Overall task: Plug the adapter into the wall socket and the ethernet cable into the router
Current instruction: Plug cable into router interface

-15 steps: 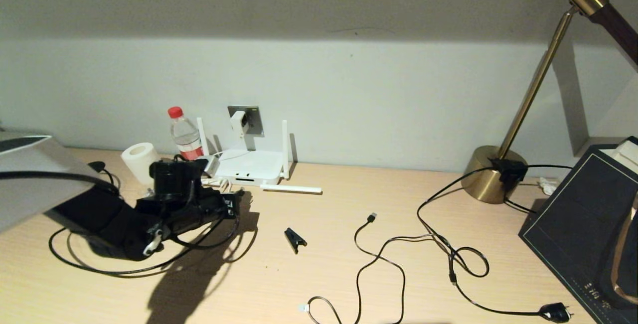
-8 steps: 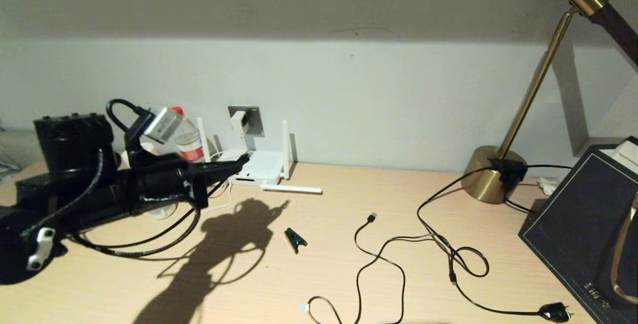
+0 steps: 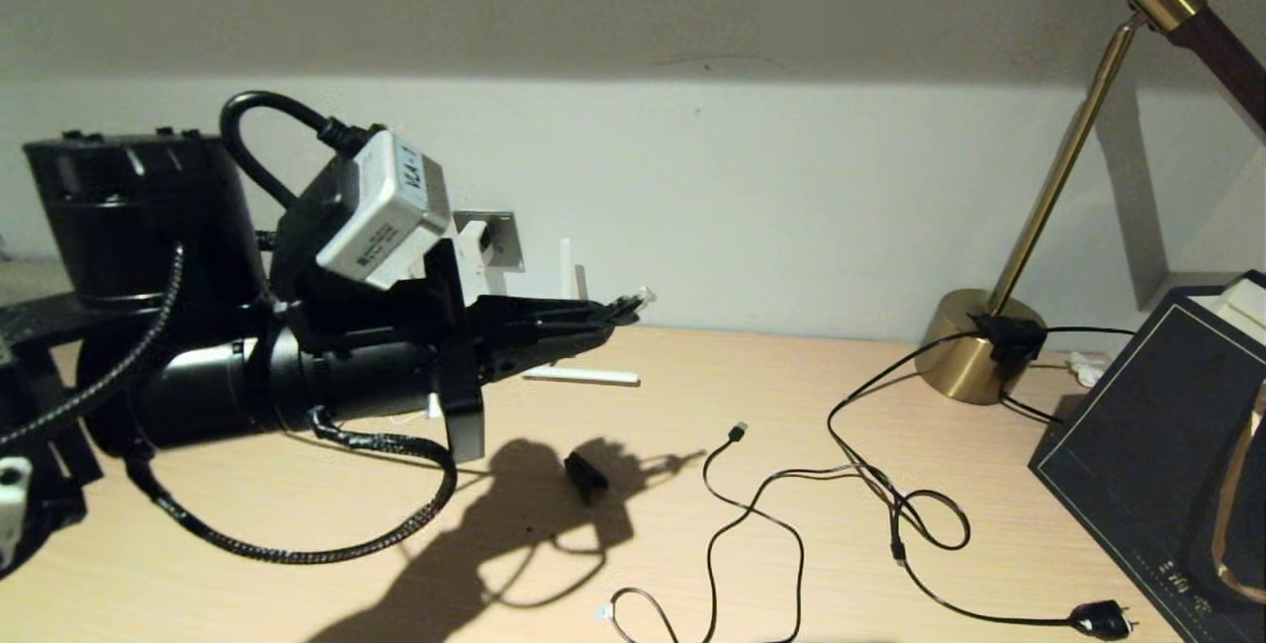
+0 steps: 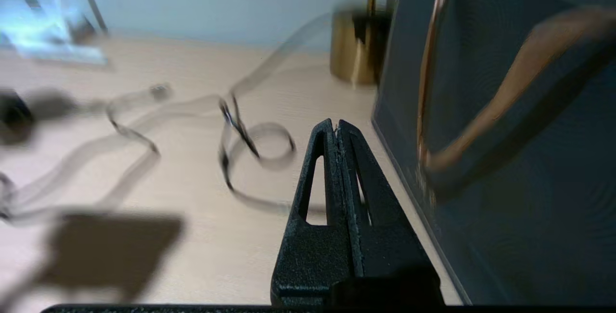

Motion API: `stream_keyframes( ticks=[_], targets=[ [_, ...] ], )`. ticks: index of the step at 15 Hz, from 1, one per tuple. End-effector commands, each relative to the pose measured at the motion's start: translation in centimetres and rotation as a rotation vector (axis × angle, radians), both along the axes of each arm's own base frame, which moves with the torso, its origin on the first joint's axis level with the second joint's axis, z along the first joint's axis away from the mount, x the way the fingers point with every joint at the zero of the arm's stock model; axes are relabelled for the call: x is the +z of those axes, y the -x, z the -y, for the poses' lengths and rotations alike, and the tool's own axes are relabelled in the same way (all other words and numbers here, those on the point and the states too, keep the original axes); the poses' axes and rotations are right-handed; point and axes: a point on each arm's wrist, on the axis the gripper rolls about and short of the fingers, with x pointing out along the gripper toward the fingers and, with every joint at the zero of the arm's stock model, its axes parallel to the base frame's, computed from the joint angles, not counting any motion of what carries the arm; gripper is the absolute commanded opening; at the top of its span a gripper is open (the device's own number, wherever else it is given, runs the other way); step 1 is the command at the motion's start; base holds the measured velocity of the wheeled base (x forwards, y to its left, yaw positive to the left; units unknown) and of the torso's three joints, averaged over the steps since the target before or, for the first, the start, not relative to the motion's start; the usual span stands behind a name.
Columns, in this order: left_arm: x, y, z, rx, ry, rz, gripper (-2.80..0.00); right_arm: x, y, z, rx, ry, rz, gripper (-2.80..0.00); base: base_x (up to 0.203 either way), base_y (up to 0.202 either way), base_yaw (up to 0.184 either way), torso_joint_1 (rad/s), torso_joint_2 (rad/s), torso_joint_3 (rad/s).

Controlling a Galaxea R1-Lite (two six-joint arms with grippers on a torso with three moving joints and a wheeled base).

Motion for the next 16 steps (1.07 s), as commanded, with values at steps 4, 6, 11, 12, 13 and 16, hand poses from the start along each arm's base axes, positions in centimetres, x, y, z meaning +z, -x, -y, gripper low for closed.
stream_keyframes(
  ticks=[4,6,11,12,13,16],
  targets=[
    [2.6,-2.2,3.3,-0.058,-0.119,0.129,-2.8,9.2,-2.3,-0.5,0.239,-0.135,-0.128,-2.8,0.0,0.0,0.0,0.0,0.0,0.0],
    [2.8,-2.0,6.1,-0.142,-0.152,0.115,-2.8,12.2,-6.7,-0.9,0.379,-0.204,-0.279,-2.8,0.0,0.0,0.0,0.0,0.0,0.0],
    [2.4,-0.9,10.3,-0.234,-0.173,0.122,-2.8,18.2,-17.2,-2.0,0.782,-0.42,-0.481,-2.8,0.0,0.0,0.0,0.0,0.0,0.0],
    [2.2,-0.9,10.5,-0.239,-0.177,0.118,-2.8,18.4,-18.5,-2.2,0.837,-0.45,-0.517,-2.8,0.0,0.0,0.0,0.0,0.0,0.0],
    [2.0,-0.7,10.6,-0.245,-0.183,0.117,-2.8,18.4,-19.4,-2.3,0.868,-0.469,-0.54,-2.8,0.0,0.0,0.0,0.0,0.0,0.0],
    [1.5,-1.1,11.4,-0.252,-0.179,0.132,-2.8,18.4,-19.9,-3.6,0.944,-0.499,-0.593,-2.8,0.0,0.0,0.0,0.0,0.0,0.0]
  ],
)
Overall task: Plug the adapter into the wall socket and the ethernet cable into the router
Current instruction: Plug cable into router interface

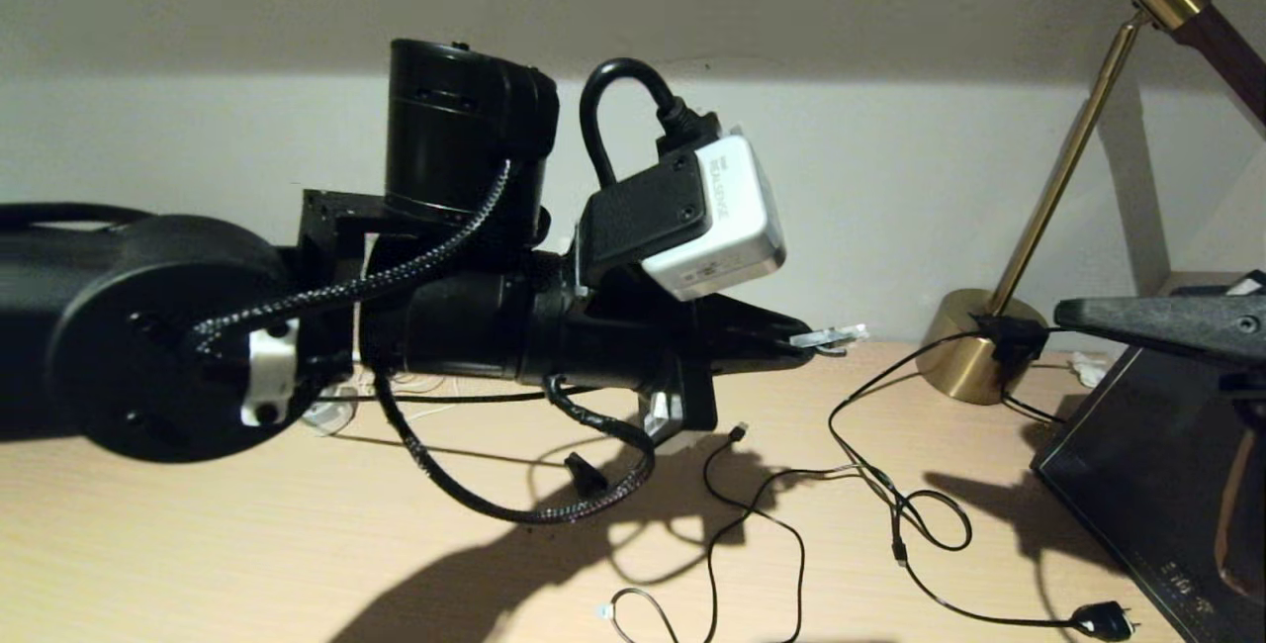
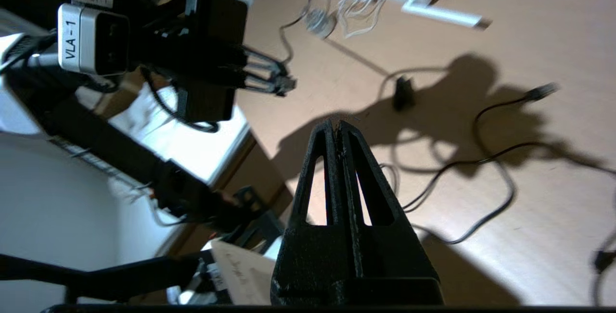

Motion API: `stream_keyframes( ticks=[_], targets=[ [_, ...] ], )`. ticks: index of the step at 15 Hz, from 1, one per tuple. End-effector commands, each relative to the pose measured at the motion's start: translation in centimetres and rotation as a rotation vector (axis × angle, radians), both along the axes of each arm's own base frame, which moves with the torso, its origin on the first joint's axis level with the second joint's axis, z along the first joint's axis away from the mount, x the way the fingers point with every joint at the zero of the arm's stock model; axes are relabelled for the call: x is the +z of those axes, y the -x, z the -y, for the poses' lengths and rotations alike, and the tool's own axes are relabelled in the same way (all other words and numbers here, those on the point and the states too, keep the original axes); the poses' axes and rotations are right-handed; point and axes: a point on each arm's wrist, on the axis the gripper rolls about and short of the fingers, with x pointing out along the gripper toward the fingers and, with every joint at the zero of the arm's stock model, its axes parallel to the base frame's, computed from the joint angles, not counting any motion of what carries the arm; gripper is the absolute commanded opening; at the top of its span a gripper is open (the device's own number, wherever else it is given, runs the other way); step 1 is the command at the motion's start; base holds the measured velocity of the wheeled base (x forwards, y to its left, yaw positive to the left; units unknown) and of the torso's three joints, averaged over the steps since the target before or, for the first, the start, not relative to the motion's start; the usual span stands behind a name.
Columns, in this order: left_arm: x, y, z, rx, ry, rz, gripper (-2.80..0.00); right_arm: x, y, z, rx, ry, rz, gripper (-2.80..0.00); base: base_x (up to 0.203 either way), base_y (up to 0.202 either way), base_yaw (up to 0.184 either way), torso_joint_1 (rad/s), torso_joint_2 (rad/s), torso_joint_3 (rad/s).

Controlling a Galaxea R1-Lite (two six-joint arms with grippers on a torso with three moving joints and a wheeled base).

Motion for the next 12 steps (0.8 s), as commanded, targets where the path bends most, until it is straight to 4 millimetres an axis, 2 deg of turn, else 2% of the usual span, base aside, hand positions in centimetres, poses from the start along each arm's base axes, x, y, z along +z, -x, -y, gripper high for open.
stream_keyframes(
  ticks=[1,3,4,12],
  targets=[
    [-0.7,-0.4,1.1,-0.019,0.01,0.014,-2.8,-0.6,-1.3,-1.1,0.058,-0.008,-0.061,-2.8,0.0,0.0,0.0,0.0,0.0,0.0],
    [-0.9,-0.5,1.4,-0.022,0.018,0.022,-2.8,-0.6,-1.0,-2.0,0.111,-0.008,-0.063,-2.8,0.0,0.0,0.0,0.0,0.0,0.0],
    [-0.9,-0.4,1.4,-0.024,0.017,0.022,-2.8,-0.7,-1.0,-2.3,0.128,-0.007,-0.067,0.0,0.0,0.0,0.0,0.0,0.0,0.0],
    [-0.9,0.3,1.9,-0.054,0.011,0.05,-2.8,-0.9,-2.6,-3.9,0.177,-0.024,-0.102,0.0,0.0,0.0,0.0,0.0,0.0,0.0]
  ],
)
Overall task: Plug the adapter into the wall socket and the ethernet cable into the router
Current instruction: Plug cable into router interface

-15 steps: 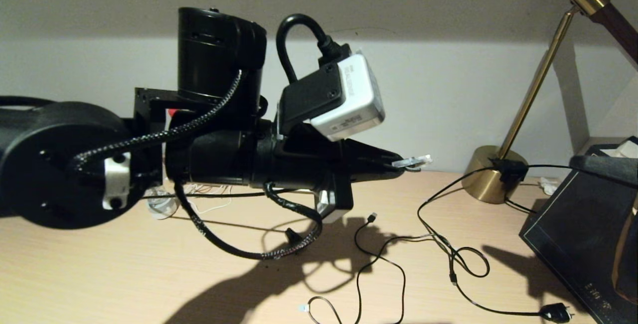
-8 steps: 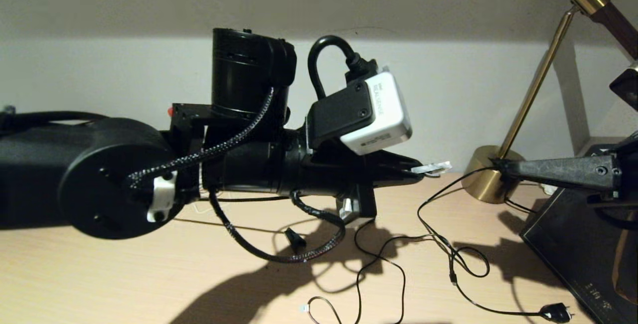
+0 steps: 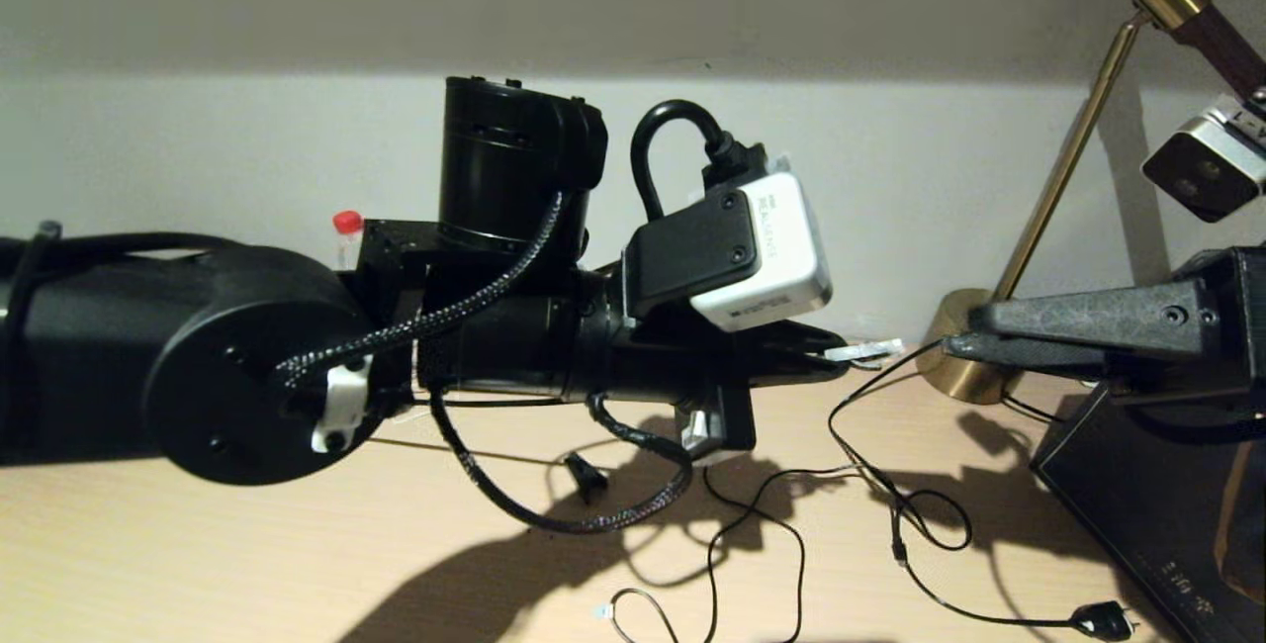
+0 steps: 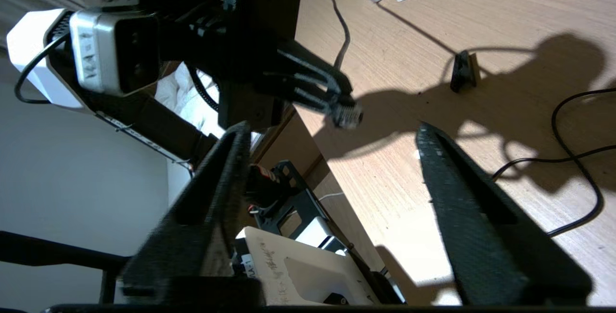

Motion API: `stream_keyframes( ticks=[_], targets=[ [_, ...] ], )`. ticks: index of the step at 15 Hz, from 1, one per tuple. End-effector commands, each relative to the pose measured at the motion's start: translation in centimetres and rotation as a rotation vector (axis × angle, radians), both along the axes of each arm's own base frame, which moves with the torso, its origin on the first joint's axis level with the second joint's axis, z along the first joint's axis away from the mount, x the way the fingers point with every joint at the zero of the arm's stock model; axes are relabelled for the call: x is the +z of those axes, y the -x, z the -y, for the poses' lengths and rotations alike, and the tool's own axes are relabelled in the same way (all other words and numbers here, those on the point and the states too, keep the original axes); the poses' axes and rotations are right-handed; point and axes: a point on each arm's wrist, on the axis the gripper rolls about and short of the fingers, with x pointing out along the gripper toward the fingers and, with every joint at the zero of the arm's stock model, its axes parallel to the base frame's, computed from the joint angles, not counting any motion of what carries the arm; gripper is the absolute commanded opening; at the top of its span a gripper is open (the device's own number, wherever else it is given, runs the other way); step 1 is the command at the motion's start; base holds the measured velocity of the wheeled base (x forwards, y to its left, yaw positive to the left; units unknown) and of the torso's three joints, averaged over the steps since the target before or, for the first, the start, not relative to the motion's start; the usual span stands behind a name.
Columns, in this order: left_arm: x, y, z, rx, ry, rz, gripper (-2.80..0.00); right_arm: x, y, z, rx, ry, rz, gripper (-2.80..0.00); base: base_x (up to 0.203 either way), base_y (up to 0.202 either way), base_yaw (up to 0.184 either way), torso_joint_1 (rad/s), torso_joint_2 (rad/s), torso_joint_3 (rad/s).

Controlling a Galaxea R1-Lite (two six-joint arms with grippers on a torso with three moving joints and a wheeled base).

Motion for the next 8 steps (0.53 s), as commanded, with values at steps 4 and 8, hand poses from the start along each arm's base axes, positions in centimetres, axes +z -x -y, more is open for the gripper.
stream_keyframes(
  ticks=[4,8],
  targets=[
    [0.13,0.6,0.42,-0.018,0.002,0.009,-2.8,-0.6,-0.66,-0.99,0.036,0.008,-0.032,0.0,0.0,0.0,0.0,0.0,0.0,0.0],
    [0.18,1.17,0.92,-0.025,0.003,0.014,-2.8,-0.83,-0.84,-1.06,0.025,0.014,-0.04,0.0,0.0,0.0,0.0,0.0,0.0,0.0]
  ],
)
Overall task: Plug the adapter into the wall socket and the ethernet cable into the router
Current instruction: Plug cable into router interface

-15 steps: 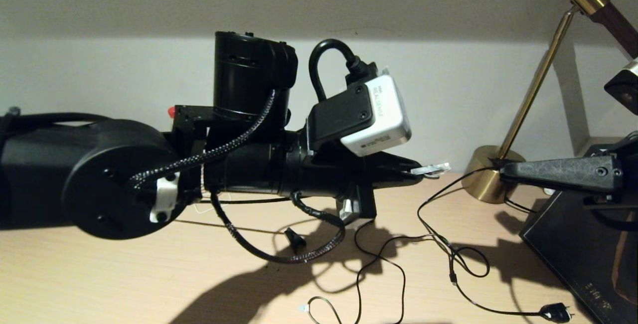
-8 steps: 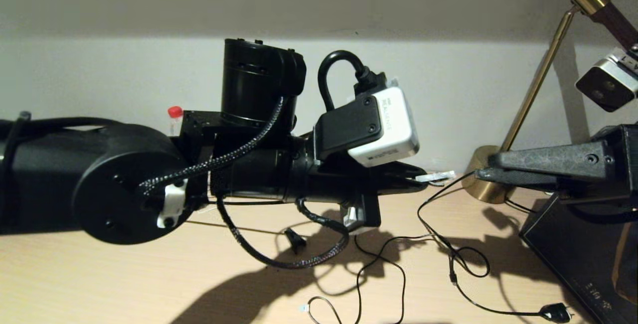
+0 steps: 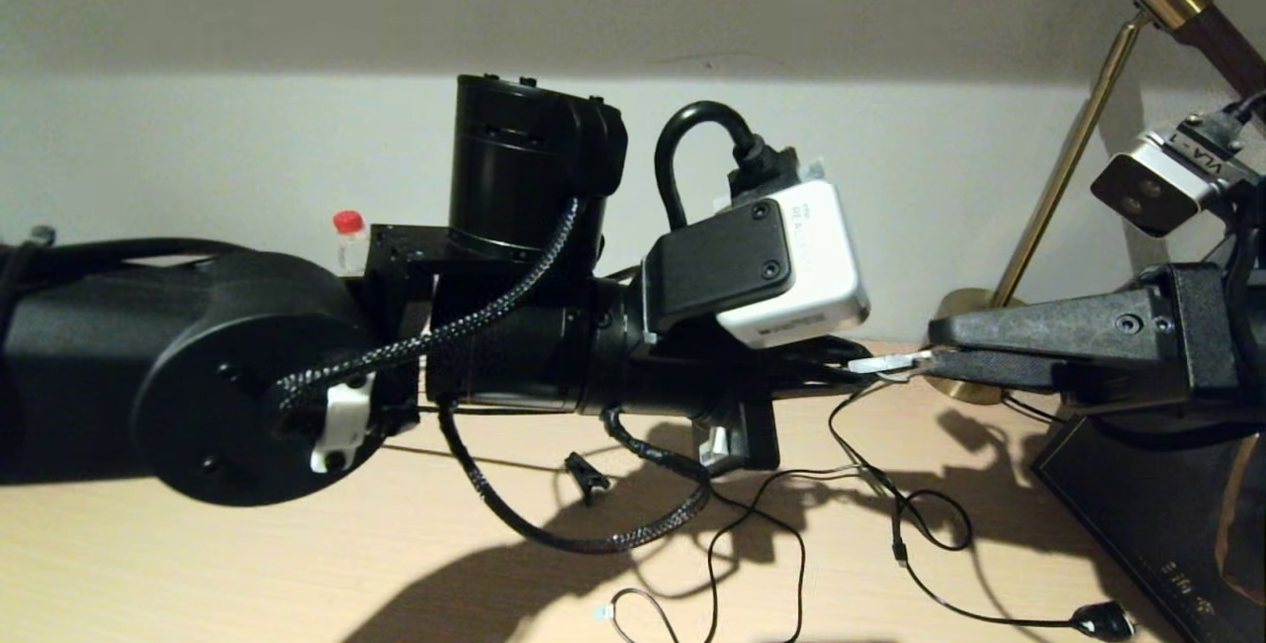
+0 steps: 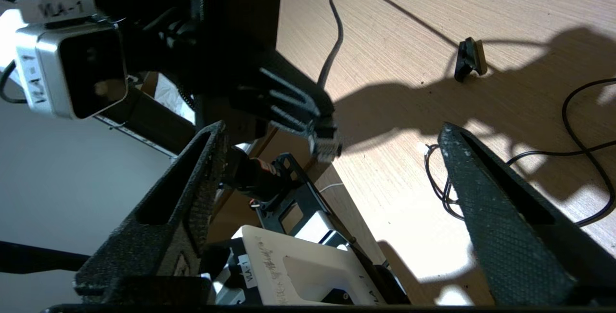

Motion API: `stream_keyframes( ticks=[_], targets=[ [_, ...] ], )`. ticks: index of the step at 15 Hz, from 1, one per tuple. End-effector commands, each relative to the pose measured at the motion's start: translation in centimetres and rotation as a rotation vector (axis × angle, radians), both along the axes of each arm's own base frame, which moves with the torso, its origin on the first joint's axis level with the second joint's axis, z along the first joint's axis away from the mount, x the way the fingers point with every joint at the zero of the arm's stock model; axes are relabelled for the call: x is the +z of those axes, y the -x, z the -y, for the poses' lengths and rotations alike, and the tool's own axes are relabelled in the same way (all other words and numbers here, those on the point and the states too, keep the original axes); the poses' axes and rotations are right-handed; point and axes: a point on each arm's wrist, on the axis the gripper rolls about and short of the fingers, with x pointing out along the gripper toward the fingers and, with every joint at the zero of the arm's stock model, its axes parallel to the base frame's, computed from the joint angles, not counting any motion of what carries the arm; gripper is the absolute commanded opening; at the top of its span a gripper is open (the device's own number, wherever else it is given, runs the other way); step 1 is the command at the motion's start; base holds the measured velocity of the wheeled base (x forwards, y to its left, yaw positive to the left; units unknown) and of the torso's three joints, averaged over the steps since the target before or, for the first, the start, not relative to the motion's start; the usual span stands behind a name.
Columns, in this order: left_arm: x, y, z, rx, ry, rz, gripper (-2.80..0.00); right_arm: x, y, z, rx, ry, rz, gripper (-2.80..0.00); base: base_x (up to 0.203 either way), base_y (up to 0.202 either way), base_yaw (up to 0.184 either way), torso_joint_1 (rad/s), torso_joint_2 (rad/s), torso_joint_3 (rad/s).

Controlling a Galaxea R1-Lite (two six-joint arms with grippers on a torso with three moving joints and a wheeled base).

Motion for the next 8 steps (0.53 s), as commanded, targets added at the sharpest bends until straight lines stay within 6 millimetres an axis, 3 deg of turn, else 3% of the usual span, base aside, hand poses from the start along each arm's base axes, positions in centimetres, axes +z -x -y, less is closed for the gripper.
stream_keyframes(
  ticks=[1,8],
  targets=[
    [-0.02,0.35,0.38,-0.016,0.001,0.005,-2.8,-0.12,-0.02,-0.03,0.005,-0.001,-0.008,0.0,0.0,0.0,0.0,0.0,0.0,0.0],
    [-0.02,0.38,0.62,-0.01,0.008,0.014,-2.8,-0.24,0.39,-0.95,0.046,0.005,-0.006,0.0,0.0,0.0,0.0,0.0,0.0,0.0]
  ],
)
